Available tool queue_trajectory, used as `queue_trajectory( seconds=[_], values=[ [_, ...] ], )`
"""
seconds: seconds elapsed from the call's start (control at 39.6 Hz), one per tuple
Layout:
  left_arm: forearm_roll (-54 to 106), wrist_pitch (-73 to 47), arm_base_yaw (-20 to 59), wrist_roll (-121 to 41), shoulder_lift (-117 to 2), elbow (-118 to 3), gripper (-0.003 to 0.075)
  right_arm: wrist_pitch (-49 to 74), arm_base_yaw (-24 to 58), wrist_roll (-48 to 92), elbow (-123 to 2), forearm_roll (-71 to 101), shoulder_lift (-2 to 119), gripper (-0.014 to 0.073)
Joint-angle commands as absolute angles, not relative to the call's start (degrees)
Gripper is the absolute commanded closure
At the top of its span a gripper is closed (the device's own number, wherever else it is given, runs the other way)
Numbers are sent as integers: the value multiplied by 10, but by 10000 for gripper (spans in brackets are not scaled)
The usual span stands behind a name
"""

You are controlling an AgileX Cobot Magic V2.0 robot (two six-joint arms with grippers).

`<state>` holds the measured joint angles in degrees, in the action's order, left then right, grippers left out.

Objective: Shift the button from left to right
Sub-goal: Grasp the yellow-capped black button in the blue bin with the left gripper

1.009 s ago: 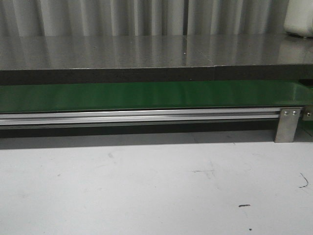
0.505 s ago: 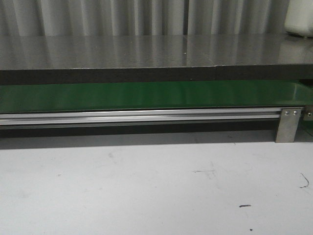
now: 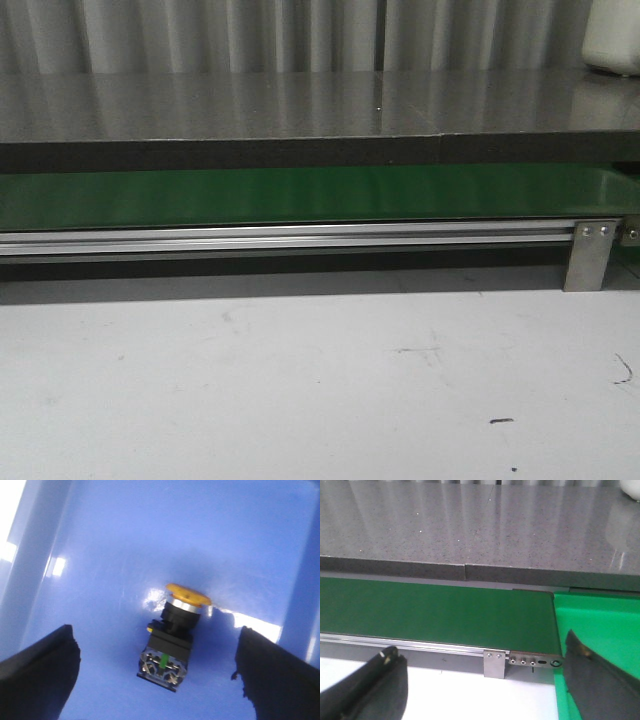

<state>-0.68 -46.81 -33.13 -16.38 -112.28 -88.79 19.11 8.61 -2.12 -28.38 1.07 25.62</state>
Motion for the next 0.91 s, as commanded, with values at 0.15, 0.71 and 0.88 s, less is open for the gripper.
queue_trajectory(
  seconds=[0.15, 0.71, 0.88],
  values=[
    [47, -498, -339, -226, -1180, -956, 125, 141, 84, -19, -305, 13, 262, -52],
    [45, -543, -339, -237, -1215, -976, 575, 141, 84, -19, -305, 13, 262, -52],
    [51, -541, -339, -232, -1193, -996, 582, 141, 84, -19, -305, 13, 262, -52]
  ],
)
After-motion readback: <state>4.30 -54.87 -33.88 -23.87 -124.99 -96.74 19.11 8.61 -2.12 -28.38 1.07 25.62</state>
